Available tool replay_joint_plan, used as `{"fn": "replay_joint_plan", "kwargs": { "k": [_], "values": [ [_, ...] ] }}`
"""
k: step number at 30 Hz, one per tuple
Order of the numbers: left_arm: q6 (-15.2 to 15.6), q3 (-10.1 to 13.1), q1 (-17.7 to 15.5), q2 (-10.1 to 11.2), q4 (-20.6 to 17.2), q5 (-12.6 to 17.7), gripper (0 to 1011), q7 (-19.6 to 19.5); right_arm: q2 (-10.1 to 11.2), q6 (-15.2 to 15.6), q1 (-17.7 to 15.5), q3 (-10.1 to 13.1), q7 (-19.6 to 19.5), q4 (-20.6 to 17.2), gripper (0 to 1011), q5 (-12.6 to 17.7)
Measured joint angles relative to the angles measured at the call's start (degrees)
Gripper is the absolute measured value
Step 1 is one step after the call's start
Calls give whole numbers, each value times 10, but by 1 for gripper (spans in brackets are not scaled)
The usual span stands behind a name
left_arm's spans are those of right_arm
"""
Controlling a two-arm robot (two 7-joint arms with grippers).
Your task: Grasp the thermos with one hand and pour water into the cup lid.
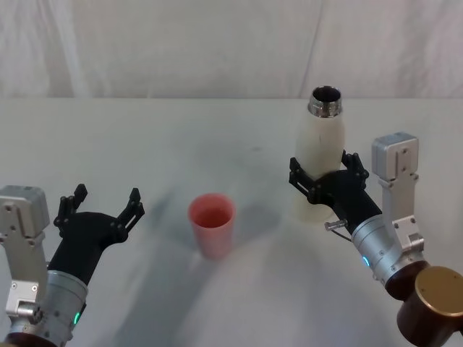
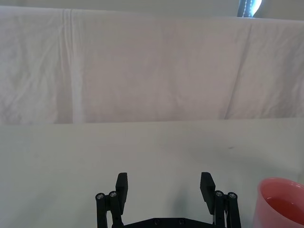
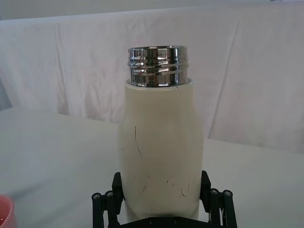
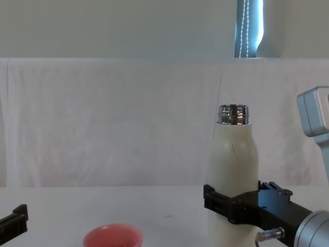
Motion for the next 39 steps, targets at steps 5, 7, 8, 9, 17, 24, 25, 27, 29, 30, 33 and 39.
{"fn": "replay_joint_plan", "kwargs": {
  "k": [5,7,8,9,17,24,25,27,29,30,33,39],
  "values": [
    [0,0,0,0,0,0,1001,0,3,-2,-5,-1,-2,-9,957,-7],
    [0,0,0,0,0,0,1001,0,7,-7,-9,-7,-6,-19,957,-20],
    [0,0,0,0,0,0,1001,0,11,-11,-11,-14,-10,-27,958,-37],
    [0,0,0,0,0,0,1001,0,13,-13,-12,-16,-12,-30,957,-44],
    [0,0,0,0,0,0,1001,0,30,-36,-16,-52,-47,-52,958,-156],
    [0,0,0,0,0,0,1001,0,40,-40,-12,-79,-69,-53,957,-249],
    [0,0,0,0,0,0,1001,0,40,-40,-12,-80,-71,-53,958,-255],
    [0,0,0,0,0,0,1001,0,44,-39,-9,-88,-80,-52,957,-289],
    [0,0,0,0,0,0,1001,0,46,-38,-8,-93,-85,-51,958,-307],
    [0,0,0,0,0,0,1001,0,47,-37,-7,-95,-88,-51,958,-316],
    [0,0,0,0,0,0,1001,0,52,-33,-5,-104,-97,-50,957,-350],
    [0,0,0,0,0,0,1001,0,62,-26,-1,-117,-114,-44,958,-406]
  ]
}}
